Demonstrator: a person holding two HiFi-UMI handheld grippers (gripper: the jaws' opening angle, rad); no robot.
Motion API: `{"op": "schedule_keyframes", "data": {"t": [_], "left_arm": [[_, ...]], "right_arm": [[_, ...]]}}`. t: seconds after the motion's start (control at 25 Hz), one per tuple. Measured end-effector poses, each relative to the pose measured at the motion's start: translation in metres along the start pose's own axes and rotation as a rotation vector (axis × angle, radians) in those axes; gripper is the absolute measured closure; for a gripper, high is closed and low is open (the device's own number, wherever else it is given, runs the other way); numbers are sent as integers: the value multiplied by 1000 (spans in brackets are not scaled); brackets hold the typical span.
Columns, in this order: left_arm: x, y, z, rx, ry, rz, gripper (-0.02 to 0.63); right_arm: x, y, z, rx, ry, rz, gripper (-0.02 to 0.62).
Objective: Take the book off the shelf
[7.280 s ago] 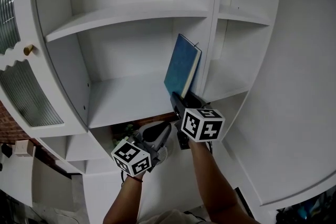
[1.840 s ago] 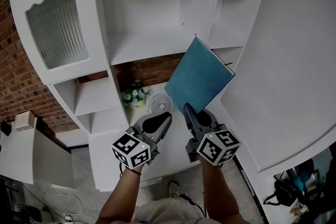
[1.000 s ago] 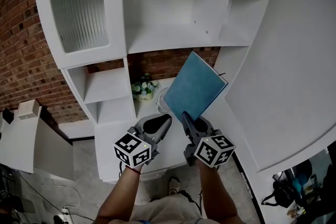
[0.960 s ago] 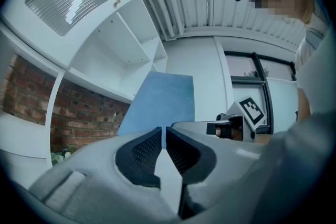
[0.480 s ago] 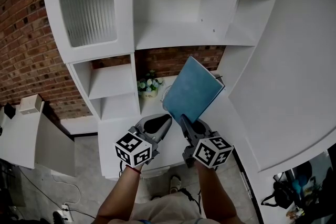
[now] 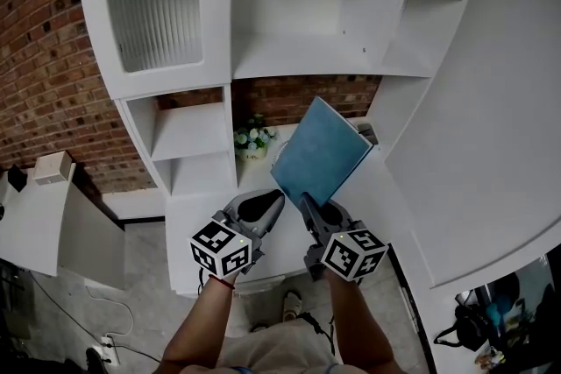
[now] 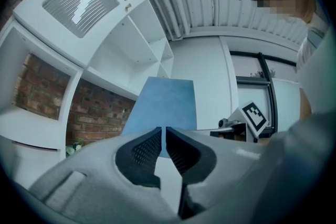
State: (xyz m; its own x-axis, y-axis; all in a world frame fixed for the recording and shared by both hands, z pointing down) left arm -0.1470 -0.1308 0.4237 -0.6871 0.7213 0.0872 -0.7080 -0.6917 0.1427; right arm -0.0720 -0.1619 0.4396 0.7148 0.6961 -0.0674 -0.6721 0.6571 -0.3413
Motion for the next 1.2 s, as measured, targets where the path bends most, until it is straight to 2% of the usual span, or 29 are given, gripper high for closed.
{"op": "schedule_keyframes", "data": {"t": [1.2], "left_arm": [[-3,-2,-6,-13,1,11,594]], "right_arm": [[1,0,-10,23,-17,1,543]]}}
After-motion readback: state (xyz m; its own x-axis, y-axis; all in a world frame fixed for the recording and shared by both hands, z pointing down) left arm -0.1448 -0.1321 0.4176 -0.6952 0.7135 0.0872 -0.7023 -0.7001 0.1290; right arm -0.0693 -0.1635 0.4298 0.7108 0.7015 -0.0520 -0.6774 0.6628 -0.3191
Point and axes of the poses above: the fingertips, and each gripper's own axes: x backward along the fingers, y to its left, z out of its underside, the point moved 2 cm from there along x, backward along the fingers, and after that the axes turned 6 degrees about z, right-handed, at the moved point
